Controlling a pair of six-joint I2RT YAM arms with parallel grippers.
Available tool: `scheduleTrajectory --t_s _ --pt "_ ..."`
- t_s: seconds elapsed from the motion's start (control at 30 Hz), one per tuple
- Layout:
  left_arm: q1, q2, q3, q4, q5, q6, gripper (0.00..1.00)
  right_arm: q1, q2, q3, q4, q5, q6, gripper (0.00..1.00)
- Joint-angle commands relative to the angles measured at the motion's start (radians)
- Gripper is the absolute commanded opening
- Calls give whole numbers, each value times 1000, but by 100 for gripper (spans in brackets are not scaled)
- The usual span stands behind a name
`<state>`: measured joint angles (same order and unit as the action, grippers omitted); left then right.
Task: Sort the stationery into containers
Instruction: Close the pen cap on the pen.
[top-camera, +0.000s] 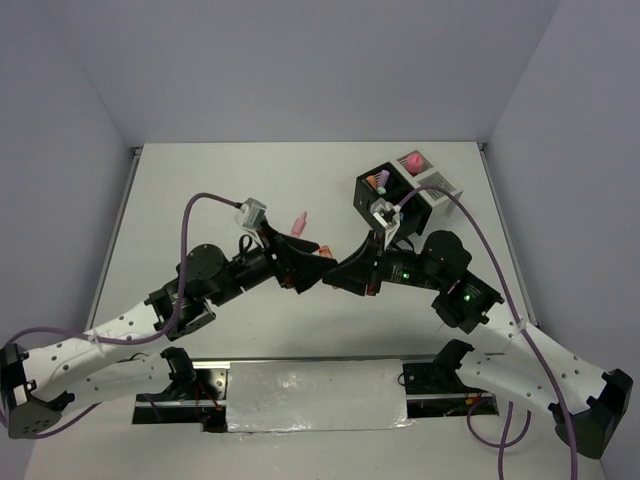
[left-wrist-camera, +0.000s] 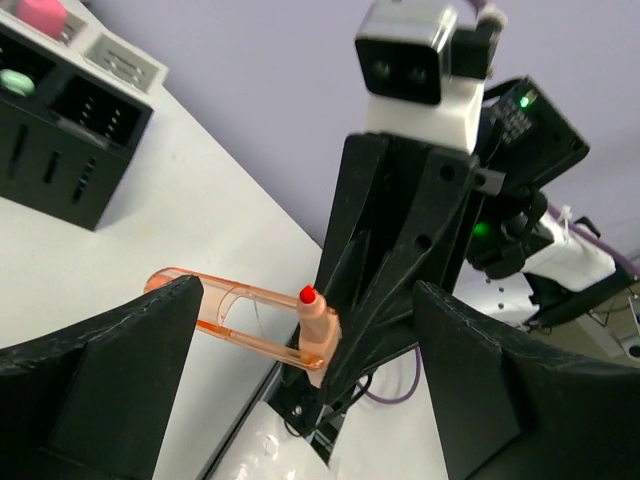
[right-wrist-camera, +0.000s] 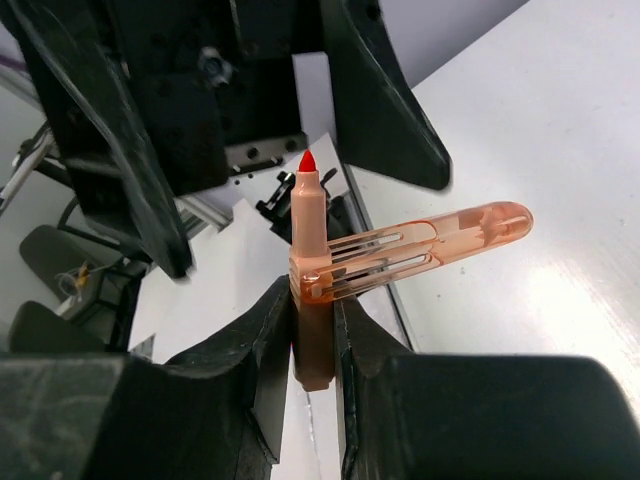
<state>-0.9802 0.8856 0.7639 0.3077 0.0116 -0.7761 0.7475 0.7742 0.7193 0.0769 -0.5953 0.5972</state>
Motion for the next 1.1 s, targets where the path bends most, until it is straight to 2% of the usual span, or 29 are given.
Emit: scheduleTrajectory --t_s 0.0,0.13,0.23,0.37,0.5,0.73,0.9,1.07 --pt "-2 -46 89 -67 -88 35 99 -4 -24 48 -12 40 -56 0" --pt "-2 -128 62 -147 -176 -38 99 -8 -41 43 -2 -4 -103 0" --pt "-2 -172 -35 -78 -121 -145 99 -8 -65 37 47 -49 -123 0" --pt "-2 -186 -168 134 -24 -313 99 -8 -53 84 20 -47 -154 0" --pt "-2 -142 -274 446 47 -425 99 -8 -20 120 3 -44 -151 0" --pt "-2 -76 -347 756 28 -428 99 -8 -23 101 133 -159 -96 0" --pt "3 -71 -344 826 18 -368 98 -8 -47 54 204 -236 -77 0" --pt "17 -14 -325 886 37 -382 98 -8 -49 11 253 -281 -59 0"
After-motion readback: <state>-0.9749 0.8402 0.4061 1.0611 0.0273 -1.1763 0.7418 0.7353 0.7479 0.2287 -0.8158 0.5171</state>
